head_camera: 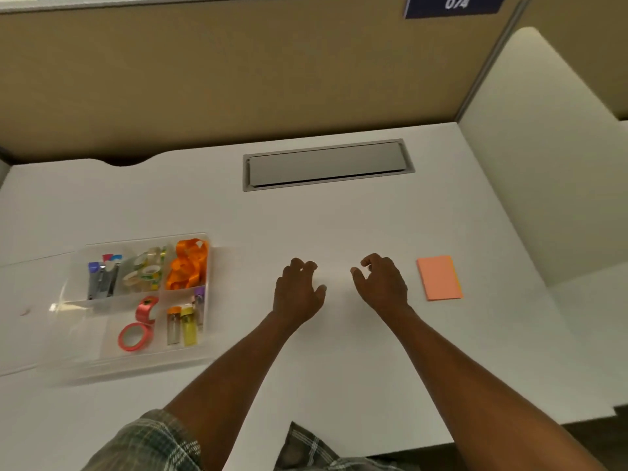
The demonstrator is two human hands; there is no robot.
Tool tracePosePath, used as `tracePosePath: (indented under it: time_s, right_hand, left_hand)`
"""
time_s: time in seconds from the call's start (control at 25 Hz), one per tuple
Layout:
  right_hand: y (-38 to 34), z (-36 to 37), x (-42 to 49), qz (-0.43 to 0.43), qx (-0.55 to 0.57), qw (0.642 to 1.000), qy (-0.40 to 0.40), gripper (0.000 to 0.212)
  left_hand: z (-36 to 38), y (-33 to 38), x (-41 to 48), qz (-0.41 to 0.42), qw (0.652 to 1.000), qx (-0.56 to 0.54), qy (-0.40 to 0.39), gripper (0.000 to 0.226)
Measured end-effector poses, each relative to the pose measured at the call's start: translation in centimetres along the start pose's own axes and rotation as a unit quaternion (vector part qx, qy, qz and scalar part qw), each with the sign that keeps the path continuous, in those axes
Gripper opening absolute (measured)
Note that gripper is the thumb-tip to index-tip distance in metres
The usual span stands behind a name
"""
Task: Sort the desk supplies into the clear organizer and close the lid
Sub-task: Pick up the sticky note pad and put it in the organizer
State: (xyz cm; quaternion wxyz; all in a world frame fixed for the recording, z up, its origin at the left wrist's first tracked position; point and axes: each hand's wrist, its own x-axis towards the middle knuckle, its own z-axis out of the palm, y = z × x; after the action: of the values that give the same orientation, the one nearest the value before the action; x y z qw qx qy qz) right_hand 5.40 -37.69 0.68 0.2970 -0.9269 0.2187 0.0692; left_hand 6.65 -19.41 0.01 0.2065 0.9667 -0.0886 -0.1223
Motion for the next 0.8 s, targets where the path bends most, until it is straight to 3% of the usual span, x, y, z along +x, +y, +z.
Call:
tracePosePath:
  time_s: [0.12, 0.28, 0.44, 0.64, 0.8]
  right_hand:
    - [5.6, -1.9, 1.5, 0.024, -0.089, 0.994, 0.051, 0.052]
    - [11.5, -4.1, 3.3, 0.14, -0.119, 0.983, 0.026, 0.076]
    - [12.4, -4.0, 3.5, 0.148, -0.153, 0.977, 0.001, 0.077]
    - [7.9, -1.3, 1.0, 0.048, -0.19, 0.98, -0.017, 0.072]
    - [4.8, 0.9, -1.4, -0.029, -0.145, 0.989, -0.029, 0.065]
  left_hand:
    - [2.2, 0.9, 0.0, 0.008, 0.993, 0.095, -0.074, 0.067]
    - [4.0, 1.2, -0.2, -0.003, 0.98, 0.152, -0.126, 0.075]
    - [4.1, 1.5, 0.1, -0.016, 0.983, 0.137, -0.122, 0.071]
    - [4.3, 3.1, -0.1, -0.042, 0.995, 0.007, -0.086, 0.056]
    - [4.5, 4.4, -0.5, -0.122, 0.978, -0.162, -0.046, 0.046]
